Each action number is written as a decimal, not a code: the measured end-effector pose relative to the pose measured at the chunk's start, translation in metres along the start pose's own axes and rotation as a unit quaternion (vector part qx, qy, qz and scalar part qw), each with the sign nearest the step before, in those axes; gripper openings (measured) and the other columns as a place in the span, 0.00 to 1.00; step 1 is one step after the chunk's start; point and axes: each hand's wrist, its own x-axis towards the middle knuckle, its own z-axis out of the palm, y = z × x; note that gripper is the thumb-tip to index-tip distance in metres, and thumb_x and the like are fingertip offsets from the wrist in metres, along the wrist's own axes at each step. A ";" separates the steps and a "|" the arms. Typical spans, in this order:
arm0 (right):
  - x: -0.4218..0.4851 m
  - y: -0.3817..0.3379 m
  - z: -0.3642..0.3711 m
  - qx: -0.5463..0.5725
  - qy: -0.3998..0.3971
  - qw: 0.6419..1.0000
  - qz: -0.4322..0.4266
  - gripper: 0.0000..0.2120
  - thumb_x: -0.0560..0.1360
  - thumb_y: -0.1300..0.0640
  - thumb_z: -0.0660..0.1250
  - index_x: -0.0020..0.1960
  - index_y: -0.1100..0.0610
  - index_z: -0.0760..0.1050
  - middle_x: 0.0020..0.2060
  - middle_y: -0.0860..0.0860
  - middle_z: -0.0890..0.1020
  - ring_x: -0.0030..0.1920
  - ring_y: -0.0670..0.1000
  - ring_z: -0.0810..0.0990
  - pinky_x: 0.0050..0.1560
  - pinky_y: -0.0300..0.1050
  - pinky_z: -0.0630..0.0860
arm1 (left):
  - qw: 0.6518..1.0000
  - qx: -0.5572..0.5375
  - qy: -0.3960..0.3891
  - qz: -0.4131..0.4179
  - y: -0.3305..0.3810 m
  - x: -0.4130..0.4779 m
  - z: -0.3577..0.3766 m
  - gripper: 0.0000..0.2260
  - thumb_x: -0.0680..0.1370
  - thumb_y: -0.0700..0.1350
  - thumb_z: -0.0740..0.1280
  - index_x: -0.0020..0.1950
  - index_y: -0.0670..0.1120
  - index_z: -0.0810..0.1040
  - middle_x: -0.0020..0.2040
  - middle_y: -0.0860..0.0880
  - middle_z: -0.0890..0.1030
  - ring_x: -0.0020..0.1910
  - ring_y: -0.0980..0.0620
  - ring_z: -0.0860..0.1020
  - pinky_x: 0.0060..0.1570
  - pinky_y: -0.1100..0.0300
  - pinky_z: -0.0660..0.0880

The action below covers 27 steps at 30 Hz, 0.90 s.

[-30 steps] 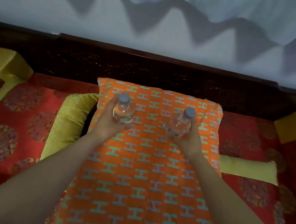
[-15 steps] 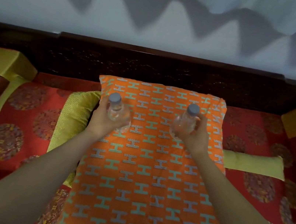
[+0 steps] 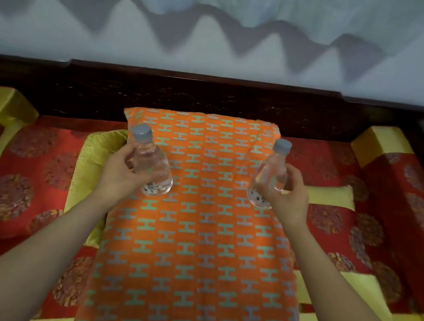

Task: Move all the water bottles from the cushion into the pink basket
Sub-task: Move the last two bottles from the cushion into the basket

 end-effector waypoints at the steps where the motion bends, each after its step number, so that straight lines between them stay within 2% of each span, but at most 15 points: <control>1: -0.012 -0.002 -0.012 -0.009 0.021 1.000 -0.009 0.25 0.67 0.52 0.77 0.60 0.47 0.72 0.48 0.41 0.78 0.47 0.40 0.77 0.44 0.39 0.75 | 1.000 0.002 -0.006 0.006 0.007 -0.008 0.001 0.24 0.62 0.46 0.80 0.55 0.48 0.77 0.47 0.52 0.81 0.42 0.62 0.79 0.40 0.71 0.74; 4: -0.051 -0.003 -0.050 -0.003 0.067 0.998 -0.016 0.34 0.61 0.47 0.79 0.64 0.49 0.72 0.54 0.46 0.79 0.54 0.48 0.77 0.49 0.44 0.74 | 0.999 0.006 -0.032 0.028 0.028 -0.037 0.006 0.34 0.57 0.57 0.81 0.60 0.48 0.77 0.53 0.48 0.82 0.49 0.51 0.81 0.46 0.59 0.77; 6: -0.078 -0.003 -0.078 0.008 0.094 0.995 -0.011 0.39 0.56 0.43 0.79 0.64 0.49 0.73 0.55 0.47 0.80 0.55 0.50 0.78 0.52 0.48 0.76 | 0.998 -0.001 -0.045 0.047 0.045 -0.061 0.014 0.32 0.57 0.59 0.77 0.59 0.52 0.77 0.52 0.51 0.82 0.50 0.52 0.81 0.47 0.56 0.78; 8: -0.109 -0.001 -0.107 0.023 0.114 0.993 0.002 0.40 0.55 0.42 0.79 0.65 0.49 0.73 0.56 0.48 0.81 0.56 0.50 0.79 0.55 0.51 0.77 | 0.996 -0.008 -0.051 0.068 0.064 -0.087 0.028 0.28 0.58 0.57 0.77 0.56 0.56 0.78 0.50 0.57 0.82 0.48 0.59 0.80 0.46 0.61 0.76; 10: -0.146 -0.001 -0.142 0.044 0.124 0.991 0.013 0.36 0.59 0.49 0.81 0.64 0.50 0.74 0.55 0.48 0.82 0.54 0.49 0.80 0.55 0.49 0.78 | 0.994 -0.018 -0.073 0.078 0.083 -0.113 0.048 0.23 0.59 0.53 0.78 0.51 0.59 0.78 0.47 0.60 0.82 0.45 0.63 0.79 0.46 0.63 0.76; 12: -0.179 0.002 -0.174 0.064 0.126 0.990 0.025 0.30 0.62 0.55 0.80 0.62 0.51 0.75 0.51 0.46 0.82 0.51 0.47 0.81 0.51 0.45 0.78 | 0.992 -0.023 -0.100 0.073 0.097 -0.134 0.068 0.21 0.59 0.54 0.78 0.50 0.60 0.77 0.47 0.57 0.83 0.45 0.59 0.80 0.48 0.58 0.77; 14: -0.218 0.008 -0.216 0.069 0.139 0.987 0.040 0.28 0.63 0.57 0.80 0.60 0.50 0.75 0.49 0.45 0.82 0.48 0.45 0.81 0.48 0.43 0.77 | 0.987 -0.032 -0.140 0.071 0.115 -0.161 0.095 0.24 0.57 0.59 0.77 0.51 0.59 0.78 0.48 0.55 0.83 0.47 0.54 0.81 0.49 0.53 0.78; 18: -0.275 0.026 -0.290 0.069 0.181 0.979 0.065 0.26 0.63 0.60 0.79 0.57 0.49 0.75 0.49 0.47 0.82 0.48 0.47 0.81 0.46 0.42 0.77 | 0.976 -0.021 -0.202 0.080 0.146 -0.200 0.152 0.34 0.54 0.62 0.75 0.57 0.49 0.79 0.50 0.49 0.83 0.49 0.49 0.81 0.52 0.46 0.78; 20: -0.301 0.037 -0.331 0.066 0.214 0.972 0.075 0.24 0.62 0.60 0.79 0.53 0.45 0.75 0.47 0.46 0.82 0.47 0.48 0.81 0.45 0.40 0.77 | 0.969 -0.018 -0.234 0.084 0.168 -0.223 0.188 0.32 0.55 0.59 0.77 0.56 0.48 0.79 0.50 0.49 0.84 0.48 0.49 0.82 0.52 0.45 0.78; 22: -0.318 0.051 -0.366 0.061 0.232 0.967 0.091 0.25 0.61 0.58 0.80 0.53 0.44 0.75 0.48 0.46 0.83 0.49 0.48 0.81 0.49 0.45 0.78 | 0.963 -0.018 -0.257 0.081 0.188 -0.242 0.219 0.27 0.59 0.53 0.80 0.55 0.48 0.79 0.49 0.50 0.84 0.47 0.51 0.82 0.52 0.45 0.78; 25: -0.347 0.075 -0.430 0.058 0.257 0.958 0.112 0.30 0.59 0.55 0.81 0.59 0.49 0.77 0.50 0.47 0.84 0.50 0.47 0.82 0.53 0.50 0.80 | 0.947 -0.028 -0.303 0.099 0.221 -0.276 0.281 0.28 0.57 0.56 0.80 0.54 0.51 0.80 0.49 0.52 0.84 0.47 0.52 0.82 0.52 0.48 0.79; 27: -0.357 0.086 -0.462 0.051 0.264 0.956 0.117 0.29 0.59 0.55 0.81 0.59 0.52 0.78 0.50 0.48 0.84 0.51 0.49 0.82 0.52 0.50 0.80 | 0.940 -0.039 -0.328 0.081 0.238 -0.294 0.313 0.26 0.58 0.52 0.82 0.54 0.52 0.79 0.50 0.52 0.83 0.49 0.51 0.82 0.51 0.50 0.79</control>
